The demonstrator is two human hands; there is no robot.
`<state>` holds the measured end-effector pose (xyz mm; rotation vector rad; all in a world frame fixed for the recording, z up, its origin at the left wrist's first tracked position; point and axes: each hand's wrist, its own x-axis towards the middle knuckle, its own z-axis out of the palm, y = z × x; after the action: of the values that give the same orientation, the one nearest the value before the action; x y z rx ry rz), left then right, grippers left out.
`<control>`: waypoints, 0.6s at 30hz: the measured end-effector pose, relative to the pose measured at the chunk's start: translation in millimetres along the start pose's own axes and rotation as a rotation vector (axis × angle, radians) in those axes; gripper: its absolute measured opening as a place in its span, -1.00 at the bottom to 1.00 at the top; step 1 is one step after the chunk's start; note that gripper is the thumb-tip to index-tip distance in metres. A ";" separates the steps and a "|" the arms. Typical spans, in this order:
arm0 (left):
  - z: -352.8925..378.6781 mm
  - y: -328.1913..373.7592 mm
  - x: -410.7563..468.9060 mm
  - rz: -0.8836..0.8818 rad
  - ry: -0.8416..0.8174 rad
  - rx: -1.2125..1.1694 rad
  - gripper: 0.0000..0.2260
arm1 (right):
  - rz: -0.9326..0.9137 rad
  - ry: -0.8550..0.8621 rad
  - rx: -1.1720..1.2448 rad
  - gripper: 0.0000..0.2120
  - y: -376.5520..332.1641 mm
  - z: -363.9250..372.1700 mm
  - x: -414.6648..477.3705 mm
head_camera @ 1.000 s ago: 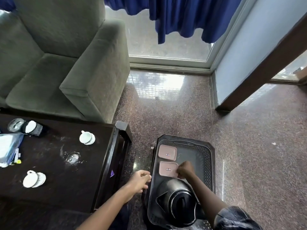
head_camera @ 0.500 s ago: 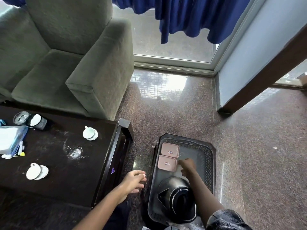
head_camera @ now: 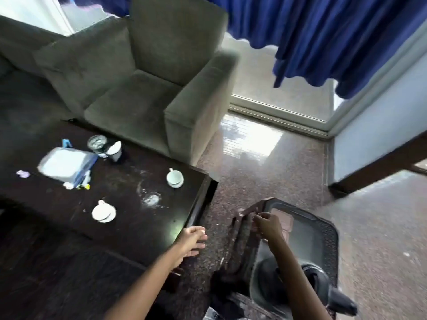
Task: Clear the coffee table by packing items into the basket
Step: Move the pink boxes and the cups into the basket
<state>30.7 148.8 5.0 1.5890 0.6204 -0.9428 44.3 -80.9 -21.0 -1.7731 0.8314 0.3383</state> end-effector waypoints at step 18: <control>-312.7 -79.4 -55.5 0.092 0.257 -0.168 -0.87 | 0.030 -0.502 -0.313 -0.78 -73.1 347.2 -127.3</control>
<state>13.2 475.2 23.3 1.5850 0.7771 -0.6067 61.9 295.7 -19.2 -1.8422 0.4598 0.9310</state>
